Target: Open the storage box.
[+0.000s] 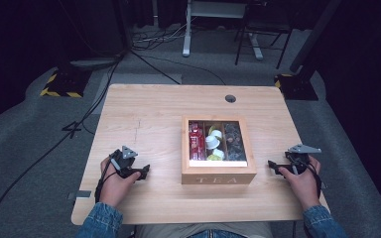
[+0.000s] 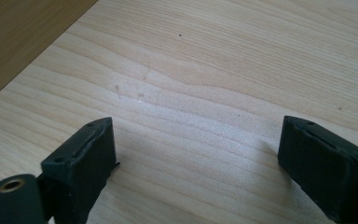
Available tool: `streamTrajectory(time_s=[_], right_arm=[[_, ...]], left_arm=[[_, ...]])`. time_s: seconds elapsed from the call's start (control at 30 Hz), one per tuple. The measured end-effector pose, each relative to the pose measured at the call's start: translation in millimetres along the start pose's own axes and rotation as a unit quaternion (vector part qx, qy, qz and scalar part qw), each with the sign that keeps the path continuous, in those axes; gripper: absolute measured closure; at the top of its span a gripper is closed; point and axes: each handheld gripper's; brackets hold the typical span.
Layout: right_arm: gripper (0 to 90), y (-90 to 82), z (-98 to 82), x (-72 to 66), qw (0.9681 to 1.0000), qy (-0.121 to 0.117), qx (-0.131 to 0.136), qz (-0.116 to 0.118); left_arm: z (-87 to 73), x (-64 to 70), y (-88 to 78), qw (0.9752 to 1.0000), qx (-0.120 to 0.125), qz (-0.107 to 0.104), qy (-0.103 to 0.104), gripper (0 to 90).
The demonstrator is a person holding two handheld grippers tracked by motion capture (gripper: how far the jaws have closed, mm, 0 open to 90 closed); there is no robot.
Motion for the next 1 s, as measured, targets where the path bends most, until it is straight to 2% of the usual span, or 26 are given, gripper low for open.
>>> streamTrajectory(time_s=[0.2, 0.5, 0.67, 0.87, 1.0], right_arm=[[13.3, -0.6, -0.5, -0.3, 1.0, -0.003, 0.002, 0.003], [13.5, -0.7, -0.6, -0.3, 1.0, -0.003, 0.003, 0.003], [14.0, -0.9, -0.7, -0.5, 1.0, -0.004, 0.003, 0.003], [14.5, -1.1, -0.9, -0.6, 1.0, -0.004, 0.004, 0.005], [14.8, -1.2, -1.0, -0.6, 1.0, -0.005, 0.004, 0.006]], left_arm=[[2.6, 2.2, -9.3, 0.9999, 0.008, -0.007, -0.005, 22.3], [4.9, 6.3, -21.0, 0.9998, 0.015, -0.014, 0.003, 23.8], [8.2, 12.3, -27.2, 0.9995, 0.019, -0.021, 0.012, 24.8], [14.1, 23.4, -35.8, 0.9985, 0.029, -0.042, 0.016, 25.9], [18.7, 34.9, -41.7, 0.9972, 0.042, -0.054, 0.032, 26.5]])
Point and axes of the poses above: each handheld gripper's, and its own axes: y roughly forward along the jaws, z roughly out of its top, x roughly to its right, and after that the axes turned 6 degrees about -x, right-handed
